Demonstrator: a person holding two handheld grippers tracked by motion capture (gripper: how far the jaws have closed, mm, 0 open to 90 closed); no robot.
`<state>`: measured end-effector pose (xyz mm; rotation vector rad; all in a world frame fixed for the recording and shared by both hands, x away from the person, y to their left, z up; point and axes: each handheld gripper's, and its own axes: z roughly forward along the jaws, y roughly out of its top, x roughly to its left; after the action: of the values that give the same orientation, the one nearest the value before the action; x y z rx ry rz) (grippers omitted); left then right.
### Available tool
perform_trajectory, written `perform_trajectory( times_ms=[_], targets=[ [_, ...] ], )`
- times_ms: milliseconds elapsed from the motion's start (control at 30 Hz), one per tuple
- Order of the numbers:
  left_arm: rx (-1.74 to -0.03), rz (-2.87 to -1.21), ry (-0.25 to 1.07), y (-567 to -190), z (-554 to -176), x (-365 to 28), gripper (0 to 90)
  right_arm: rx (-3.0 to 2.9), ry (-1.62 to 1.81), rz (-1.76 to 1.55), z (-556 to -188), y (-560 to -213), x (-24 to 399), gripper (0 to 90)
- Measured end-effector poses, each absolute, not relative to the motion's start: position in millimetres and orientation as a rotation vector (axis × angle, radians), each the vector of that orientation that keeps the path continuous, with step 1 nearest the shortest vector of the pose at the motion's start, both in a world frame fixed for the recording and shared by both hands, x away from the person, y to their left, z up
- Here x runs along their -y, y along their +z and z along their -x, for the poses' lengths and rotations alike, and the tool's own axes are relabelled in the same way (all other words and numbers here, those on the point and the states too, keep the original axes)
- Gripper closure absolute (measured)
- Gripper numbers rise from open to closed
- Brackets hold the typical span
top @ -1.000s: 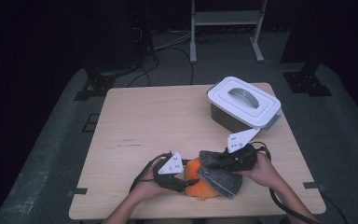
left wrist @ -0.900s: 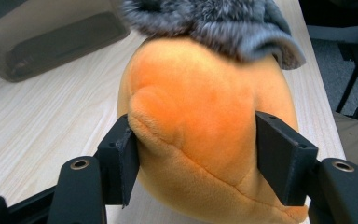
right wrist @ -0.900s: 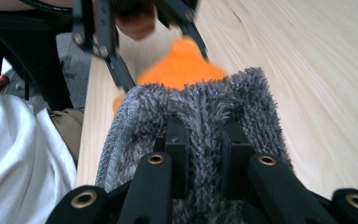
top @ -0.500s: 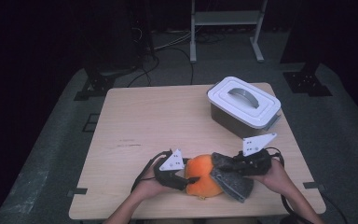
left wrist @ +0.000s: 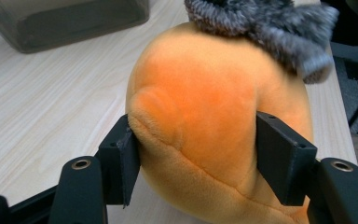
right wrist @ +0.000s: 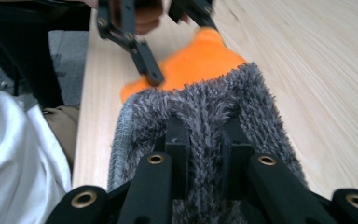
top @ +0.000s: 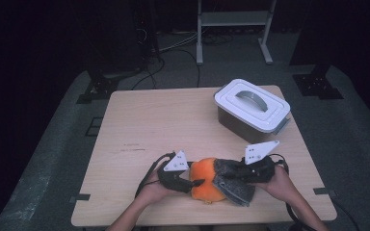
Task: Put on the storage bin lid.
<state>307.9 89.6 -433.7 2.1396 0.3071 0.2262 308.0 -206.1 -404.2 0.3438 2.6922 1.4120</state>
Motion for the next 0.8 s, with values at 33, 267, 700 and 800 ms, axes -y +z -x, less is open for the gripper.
perform_trajectory(
  times_ms=[33,267,700,800],
  targets=[
    [-0.308,-2.132,0.225,-433.4,-307.3,-88.9,36.1,-2.689,1.423,-0.362,-308.5,-405.7,209.0,76.3],
    [-0.301,-2.091,0.183,-430.6,-308.5,-92.4,27.1,-2.676,1.451,-0.4,-316.4,-412.4,213.0,76.3],
    [-0.371,-2.106,0.187,-434.7,-313.2,-94.3,33.1,-2.652,1.434,-0.342,-310.8,-400.6,199.6,76.1],
    [-0.353,-2.11,0.188,-434.4,-312.2,-94.6,34.0,-2.665,1.434,-0.356,-310.5,-403.9,203.4,76.2]
  ],
)
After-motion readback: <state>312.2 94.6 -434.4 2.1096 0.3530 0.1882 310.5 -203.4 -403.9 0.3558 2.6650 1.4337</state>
